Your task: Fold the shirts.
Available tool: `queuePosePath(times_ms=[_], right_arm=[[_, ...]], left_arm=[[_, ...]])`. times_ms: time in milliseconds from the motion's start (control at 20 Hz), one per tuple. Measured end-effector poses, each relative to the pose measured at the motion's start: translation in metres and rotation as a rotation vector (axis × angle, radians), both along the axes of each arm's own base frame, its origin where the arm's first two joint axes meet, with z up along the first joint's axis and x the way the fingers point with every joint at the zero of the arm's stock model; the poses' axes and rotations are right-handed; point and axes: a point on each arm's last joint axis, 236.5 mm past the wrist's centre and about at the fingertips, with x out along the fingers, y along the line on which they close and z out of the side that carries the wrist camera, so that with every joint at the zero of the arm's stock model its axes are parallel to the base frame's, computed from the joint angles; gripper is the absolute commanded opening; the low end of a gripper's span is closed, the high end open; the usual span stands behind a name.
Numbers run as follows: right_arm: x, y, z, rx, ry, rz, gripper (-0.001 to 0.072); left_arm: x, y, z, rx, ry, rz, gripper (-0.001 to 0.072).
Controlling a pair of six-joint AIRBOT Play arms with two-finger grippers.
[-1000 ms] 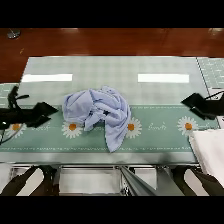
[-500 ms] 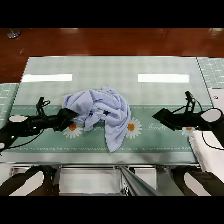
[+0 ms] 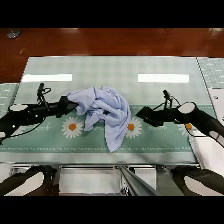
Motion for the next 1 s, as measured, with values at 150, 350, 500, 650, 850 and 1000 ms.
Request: queuePosePath(times_ms=[150, 350, 500, 650, 850, 1000], right_arm=[[0.02, 0.034, 0.0, 0.023, -0.005, 0.059, 0.0628], [0.042, 0.072, -0.004, 0.049, 0.013, 0.118, 0.0248], [0.048, 0.091, -0.004, 0.052, 0.009, 0.189, 0.0021], [0.072, 0.092, 0.036, 0.054, -0.09, 0.24, 0.002], [0.139, 0.058, 0.171, -0.002, -0.412, 0.225, 0.002], [0.151, 0.028, 0.304, -0.08, -0.687, 0.229, 0.002]], left_arm=[[0.006, -0.002, 0.013, -0.013, -0.031, -0.021, 0.0026], [0.008, -0.003, 0.019, -0.023, -0.044, -0.032, 0.0026], [0.007, -0.006, 0.026, -0.03, -0.059, -0.052, 0.0025], [0.019, 0.0, 0.062, -0.029, -0.157, -0.063, 0.0025], [0.062, 0.034, 0.184, 0.016, -0.445, -0.004, 0.0025], [0.074, 0.06, 0.314, 0.066, -0.711, 0.048, 0.0025]])
